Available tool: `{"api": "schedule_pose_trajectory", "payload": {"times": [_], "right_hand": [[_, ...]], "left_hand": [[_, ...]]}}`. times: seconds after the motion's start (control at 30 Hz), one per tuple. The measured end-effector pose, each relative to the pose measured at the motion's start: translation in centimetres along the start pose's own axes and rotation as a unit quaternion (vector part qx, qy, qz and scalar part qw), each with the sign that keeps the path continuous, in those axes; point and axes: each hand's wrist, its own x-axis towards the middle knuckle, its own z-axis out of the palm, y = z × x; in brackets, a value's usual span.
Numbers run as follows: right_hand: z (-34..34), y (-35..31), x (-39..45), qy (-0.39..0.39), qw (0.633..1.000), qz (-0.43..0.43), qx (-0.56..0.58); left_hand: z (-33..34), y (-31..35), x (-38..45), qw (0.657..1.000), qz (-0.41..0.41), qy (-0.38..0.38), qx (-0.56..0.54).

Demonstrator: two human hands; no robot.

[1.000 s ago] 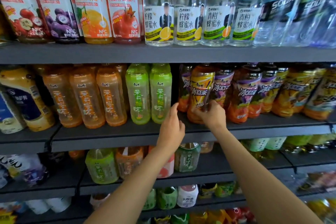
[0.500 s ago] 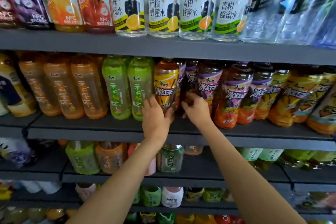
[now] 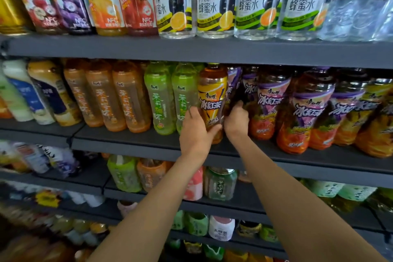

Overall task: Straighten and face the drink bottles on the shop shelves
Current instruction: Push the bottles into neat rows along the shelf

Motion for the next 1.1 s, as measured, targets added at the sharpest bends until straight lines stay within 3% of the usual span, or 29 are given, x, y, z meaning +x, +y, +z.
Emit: {"api": "schedule_pose_trajectory", "payload": {"times": [0.37, 0.57, 0.8, 0.93, 1.1], "right_hand": [[-0.9, -0.8, -0.4, -0.016, 1.0, 0.007, -0.012], [-3.7, 1.5, -3.6, 0.067, 0.995, -0.067, 0.04], [-7.7, 4.1, -6.5, 0.178, 0.981, -0.068, 0.024], [-8.3, 4.5, -6.8, 0.121, 0.986, -0.05, -0.098], [-7.1, 3.1, -4.4, 0.069, 0.996, 0.048, -0.012]], "left_hand": [[-0.1, -0.6, -0.1, 1.0, 0.023, -0.002, -0.021], [0.2, -0.2, -0.3, 0.999, 0.026, 0.017, 0.015], [1.7, 2.4, 0.2, 0.999, 0.027, -0.014, 0.034], [2.5, 2.7, 0.6, 0.999, 0.027, -0.012, 0.045], [2.8, 2.5, 1.2, 0.999, 0.027, -0.01, 0.038]]}}
